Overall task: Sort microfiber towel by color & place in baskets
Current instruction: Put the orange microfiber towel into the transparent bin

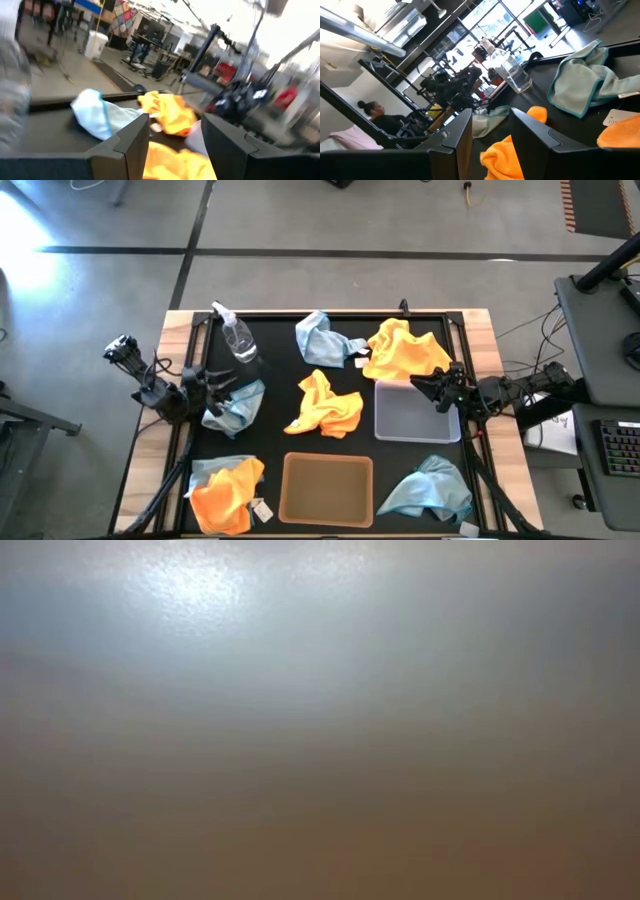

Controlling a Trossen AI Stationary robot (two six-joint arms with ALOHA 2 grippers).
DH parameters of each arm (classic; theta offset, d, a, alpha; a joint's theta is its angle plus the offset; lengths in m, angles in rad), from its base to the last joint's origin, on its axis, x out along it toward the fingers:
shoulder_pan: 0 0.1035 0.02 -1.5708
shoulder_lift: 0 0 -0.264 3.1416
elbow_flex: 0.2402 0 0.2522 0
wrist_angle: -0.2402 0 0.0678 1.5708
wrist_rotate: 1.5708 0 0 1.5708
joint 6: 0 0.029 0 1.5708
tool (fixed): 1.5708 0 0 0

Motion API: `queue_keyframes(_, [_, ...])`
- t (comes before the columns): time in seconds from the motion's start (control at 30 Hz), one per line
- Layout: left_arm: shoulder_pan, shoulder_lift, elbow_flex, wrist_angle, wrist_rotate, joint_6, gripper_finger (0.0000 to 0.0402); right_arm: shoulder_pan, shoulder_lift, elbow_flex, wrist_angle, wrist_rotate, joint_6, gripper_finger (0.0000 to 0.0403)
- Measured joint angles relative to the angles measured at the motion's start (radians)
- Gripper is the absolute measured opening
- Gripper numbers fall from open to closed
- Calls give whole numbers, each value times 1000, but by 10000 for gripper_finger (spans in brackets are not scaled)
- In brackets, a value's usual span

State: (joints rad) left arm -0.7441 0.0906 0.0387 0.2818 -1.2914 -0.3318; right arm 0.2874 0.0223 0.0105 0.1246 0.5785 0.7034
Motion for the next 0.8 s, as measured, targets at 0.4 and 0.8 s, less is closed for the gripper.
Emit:
queue_keyframes(0.4, [0,0,0,143,28,-153,165,0,0,0,129,27,49,123])
queue_keyframes(0.8, [3,0,0,524,124,170,165,0,26,165,120,26,-173,123])
